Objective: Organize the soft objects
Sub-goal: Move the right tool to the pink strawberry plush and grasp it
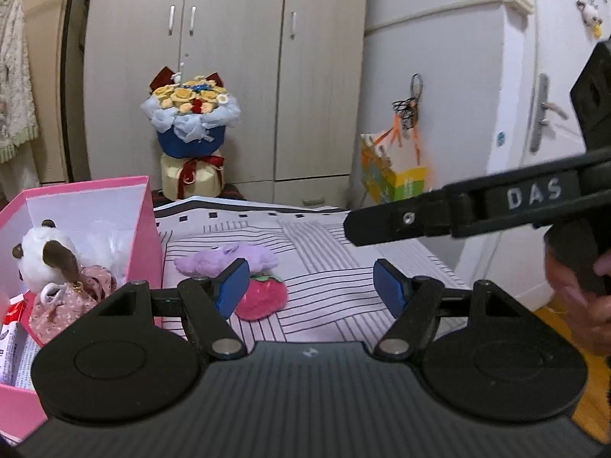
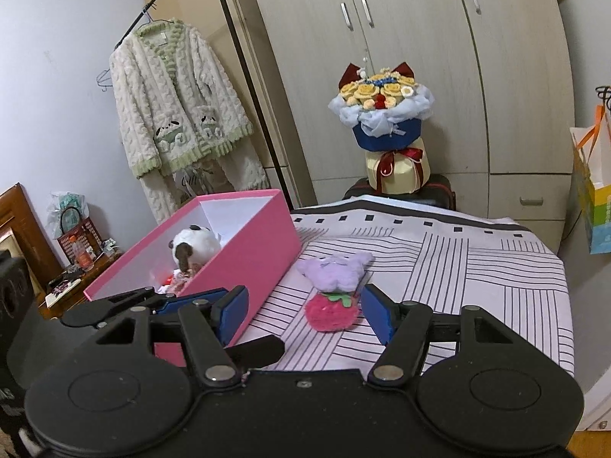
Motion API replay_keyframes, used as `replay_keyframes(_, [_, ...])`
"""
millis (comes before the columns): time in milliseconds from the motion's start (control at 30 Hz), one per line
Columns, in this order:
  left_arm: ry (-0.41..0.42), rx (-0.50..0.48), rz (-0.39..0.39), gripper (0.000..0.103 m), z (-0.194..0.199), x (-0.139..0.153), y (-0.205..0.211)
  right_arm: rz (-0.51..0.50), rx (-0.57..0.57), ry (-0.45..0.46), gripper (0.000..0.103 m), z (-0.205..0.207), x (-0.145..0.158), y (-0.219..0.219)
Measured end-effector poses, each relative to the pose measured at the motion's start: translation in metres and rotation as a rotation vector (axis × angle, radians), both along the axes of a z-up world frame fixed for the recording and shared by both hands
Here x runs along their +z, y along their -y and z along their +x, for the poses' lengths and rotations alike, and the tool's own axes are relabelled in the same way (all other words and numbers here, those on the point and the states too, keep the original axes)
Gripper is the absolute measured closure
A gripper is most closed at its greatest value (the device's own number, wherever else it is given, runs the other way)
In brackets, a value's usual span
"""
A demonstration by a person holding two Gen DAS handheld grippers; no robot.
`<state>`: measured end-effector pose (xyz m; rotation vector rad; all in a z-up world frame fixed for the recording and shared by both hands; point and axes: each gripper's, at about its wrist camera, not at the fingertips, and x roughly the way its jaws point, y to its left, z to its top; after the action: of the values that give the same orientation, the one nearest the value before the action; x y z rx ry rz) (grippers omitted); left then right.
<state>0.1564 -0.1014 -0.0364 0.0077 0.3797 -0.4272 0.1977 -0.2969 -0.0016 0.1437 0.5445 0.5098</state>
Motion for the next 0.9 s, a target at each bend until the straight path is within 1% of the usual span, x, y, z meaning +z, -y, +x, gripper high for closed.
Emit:
replay_keyframes(133, [-0.034, 0.056, 0.022, 0.032, 0.021, -0.018, 0.012, 0.019, 0.021, -0.034, 0.033, 0.02, -0.011, 0.007])
replay_keyframes(200, [-0.065, 0.082, 0.039, 0.032, 0.034, -0.028, 0.017, 0.023, 0.039, -0.062, 0.033, 0.032, -0.018, 0.007])
replay_keyframes(367, [-0.132, 0.13, 0.102, 0.032, 0.062, -0.052, 0.032, 0.011, 0.07, -0.134, 0.033, 0.063, -0.04, 0.001])
replay_keyframes(433, [-0.139, 0.143, 0.112, 0.032, 0.07, -0.056, 0.034, 0.006, 0.081, -0.163, 0.033, 0.076, -0.049, -0.002])
replay_keyframes(500, [-0.128, 0.181, 0.126, 0.032, 0.075, -0.061, 0.036, -0.01, 0.1, -0.189, 0.033, 0.09, -0.057, -0.007])
replay_keyframes(633, [-0.137, 0.231, 0.122, 0.032, 0.086, -0.066, 0.035, -0.039, 0.153, -0.248, 0.034, 0.114, -0.071, -0.018])
replay_keyframes(700, [-0.139, 0.261, 0.127, 0.034, 0.09, -0.068, 0.034, -0.046, 0.167, -0.275, 0.037, 0.125, -0.077, -0.023])
replay_keyframes(800, [-0.158, 0.275, 0.12, 0.036, 0.096, -0.073, 0.031, -0.028, 0.191, -0.312, 0.041, 0.139, -0.087, -0.025])
replay_keyframes(833, [-0.177, 0.272, 0.112, 0.036, 0.098, -0.075, 0.029, -0.021, 0.2, -0.321, 0.042, 0.143, -0.09, -0.026])
replay_keyframes(900, [-0.197, 0.262, 0.085, 0.044, 0.102, -0.076, 0.027, -0.011, 0.212, -0.322, 0.042, 0.146, -0.094, -0.028])
